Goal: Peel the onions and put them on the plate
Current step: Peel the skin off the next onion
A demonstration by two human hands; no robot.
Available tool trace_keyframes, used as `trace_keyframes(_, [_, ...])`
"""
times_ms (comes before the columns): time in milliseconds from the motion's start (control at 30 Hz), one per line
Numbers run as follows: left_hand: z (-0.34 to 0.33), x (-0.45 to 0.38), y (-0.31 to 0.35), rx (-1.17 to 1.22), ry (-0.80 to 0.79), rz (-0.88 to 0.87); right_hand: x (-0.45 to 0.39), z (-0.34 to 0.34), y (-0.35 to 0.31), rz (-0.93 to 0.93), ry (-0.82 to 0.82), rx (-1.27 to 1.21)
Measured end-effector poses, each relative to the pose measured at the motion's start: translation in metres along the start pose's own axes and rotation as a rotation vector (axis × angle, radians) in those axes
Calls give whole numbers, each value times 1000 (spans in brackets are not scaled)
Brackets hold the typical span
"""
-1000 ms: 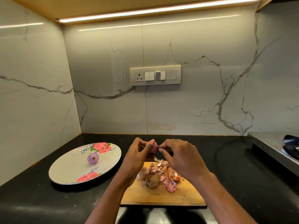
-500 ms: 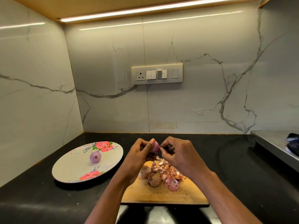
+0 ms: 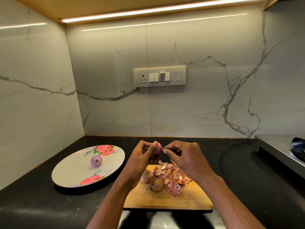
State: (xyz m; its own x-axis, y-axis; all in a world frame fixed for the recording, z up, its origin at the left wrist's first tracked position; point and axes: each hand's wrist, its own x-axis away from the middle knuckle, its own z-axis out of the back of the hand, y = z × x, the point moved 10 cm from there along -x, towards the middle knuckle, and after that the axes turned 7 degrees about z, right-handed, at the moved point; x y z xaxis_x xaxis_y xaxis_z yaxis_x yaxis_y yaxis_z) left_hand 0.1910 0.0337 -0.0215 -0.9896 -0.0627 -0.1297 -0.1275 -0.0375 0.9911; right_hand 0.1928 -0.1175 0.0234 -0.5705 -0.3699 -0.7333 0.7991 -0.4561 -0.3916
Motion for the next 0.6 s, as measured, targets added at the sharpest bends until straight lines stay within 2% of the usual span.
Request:
trace_keyframes(267, [2, 2, -4, 107, -88, 65, 3, -8, -1, 10, -36, -73])
trace_keyframes(600, [2, 3, -4, 40, -60, 58, 7, -15, 14, -127, 13, -156])
